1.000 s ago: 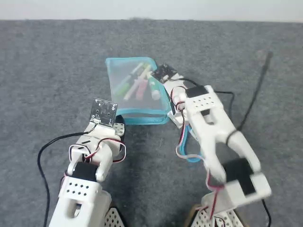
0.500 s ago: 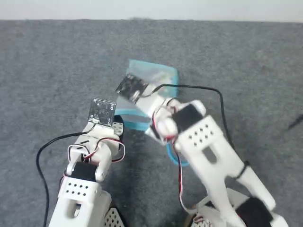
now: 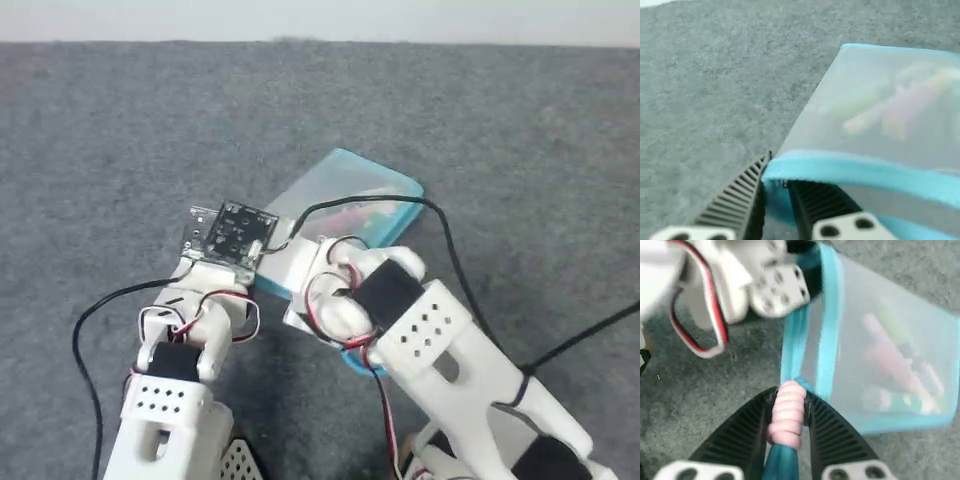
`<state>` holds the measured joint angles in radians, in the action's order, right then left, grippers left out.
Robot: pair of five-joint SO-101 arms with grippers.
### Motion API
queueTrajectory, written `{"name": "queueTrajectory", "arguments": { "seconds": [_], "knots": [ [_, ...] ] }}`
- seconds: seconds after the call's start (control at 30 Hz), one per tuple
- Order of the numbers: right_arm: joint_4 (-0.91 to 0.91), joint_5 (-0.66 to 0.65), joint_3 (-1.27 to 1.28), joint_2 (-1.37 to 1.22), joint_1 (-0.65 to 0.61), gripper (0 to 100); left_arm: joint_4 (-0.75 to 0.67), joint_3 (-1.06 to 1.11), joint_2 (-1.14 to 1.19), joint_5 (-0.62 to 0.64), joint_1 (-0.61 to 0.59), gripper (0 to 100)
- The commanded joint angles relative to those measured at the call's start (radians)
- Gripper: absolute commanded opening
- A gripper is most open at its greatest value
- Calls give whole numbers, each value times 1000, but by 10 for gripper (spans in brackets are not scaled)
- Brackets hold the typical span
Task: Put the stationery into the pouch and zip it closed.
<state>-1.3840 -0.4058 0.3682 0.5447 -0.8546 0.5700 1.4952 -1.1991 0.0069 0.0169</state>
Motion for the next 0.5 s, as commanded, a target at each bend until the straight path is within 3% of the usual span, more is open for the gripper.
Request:
{"name": "queueTrajectory", "arguments": {
  "seconds": [0.0,0.23,0.47],
  "knots": [
    [-25,-26,-75,128,7,6,6,-85,-5,48,-112,9],
    [-30,-104,-72,315,-228,6,18,-180,193,68,-133,9],
    [-82,-98,-18,329,-231,6,-31,-203,276,87,-135,9]
  ]
}}
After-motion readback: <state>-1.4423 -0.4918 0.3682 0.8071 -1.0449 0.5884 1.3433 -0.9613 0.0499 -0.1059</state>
